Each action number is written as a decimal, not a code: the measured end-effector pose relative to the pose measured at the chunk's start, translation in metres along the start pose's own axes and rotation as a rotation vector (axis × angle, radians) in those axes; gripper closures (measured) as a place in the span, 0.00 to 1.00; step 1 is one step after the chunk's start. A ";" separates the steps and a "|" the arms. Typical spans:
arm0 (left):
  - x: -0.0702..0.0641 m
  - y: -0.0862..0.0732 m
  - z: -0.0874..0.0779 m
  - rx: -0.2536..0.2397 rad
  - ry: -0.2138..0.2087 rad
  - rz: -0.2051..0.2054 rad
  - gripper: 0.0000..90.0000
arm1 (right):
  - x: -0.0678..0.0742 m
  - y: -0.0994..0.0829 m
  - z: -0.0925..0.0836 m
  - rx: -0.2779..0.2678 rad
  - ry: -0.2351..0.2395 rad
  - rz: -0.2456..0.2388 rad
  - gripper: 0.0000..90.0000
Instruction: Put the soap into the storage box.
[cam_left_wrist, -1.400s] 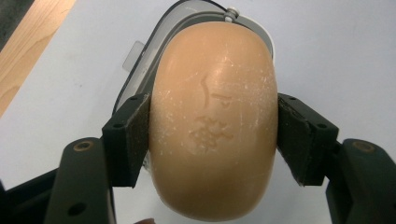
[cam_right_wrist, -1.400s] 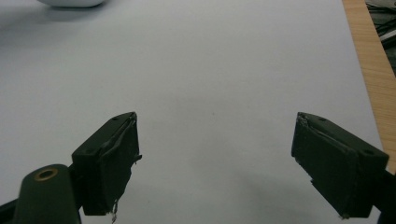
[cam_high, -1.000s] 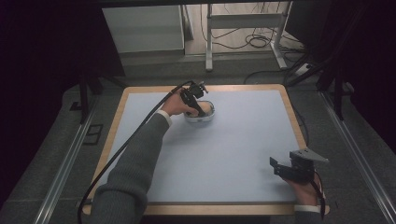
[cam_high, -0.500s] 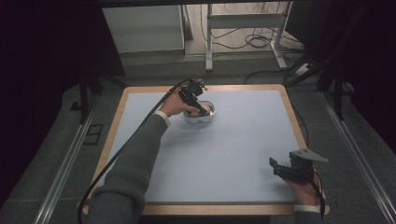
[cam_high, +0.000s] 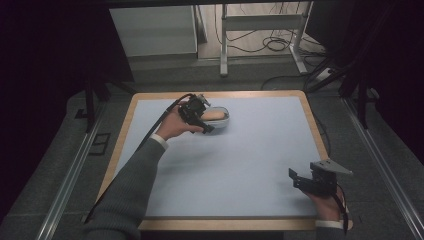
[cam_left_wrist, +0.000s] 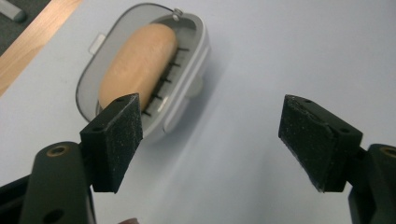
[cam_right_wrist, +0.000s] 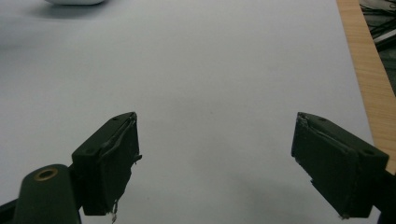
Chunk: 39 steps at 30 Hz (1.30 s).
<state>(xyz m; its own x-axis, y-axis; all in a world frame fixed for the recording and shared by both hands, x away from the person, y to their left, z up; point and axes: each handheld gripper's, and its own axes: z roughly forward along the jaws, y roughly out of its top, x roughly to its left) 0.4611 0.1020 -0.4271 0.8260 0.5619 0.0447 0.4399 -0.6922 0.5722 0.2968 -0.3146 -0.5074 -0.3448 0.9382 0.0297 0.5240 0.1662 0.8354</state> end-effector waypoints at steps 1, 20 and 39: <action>-0.003 -0.006 -0.004 -0.009 0.002 -0.006 0.24 | 0.001 0.001 0.001 0.002 0.004 0.000 0.17; -0.055 -0.125 -0.043 -0.125 0.034 -0.156 0.24 | 0.008 0.007 0.004 -0.011 0.030 -0.017 0.16; -0.075 -0.192 -0.035 -0.123 0.070 -0.257 0.23 | 0.010 0.005 0.003 -0.006 0.028 -0.026 0.16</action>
<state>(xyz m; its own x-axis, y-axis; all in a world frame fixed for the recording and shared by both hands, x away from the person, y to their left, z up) 0.3024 0.2083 -0.5113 0.6650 0.7444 -0.0609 0.5822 -0.4656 0.6665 0.2988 -0.3030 -0.5045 -0.3800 0.9247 0.0233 0.5100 0.1885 0.8393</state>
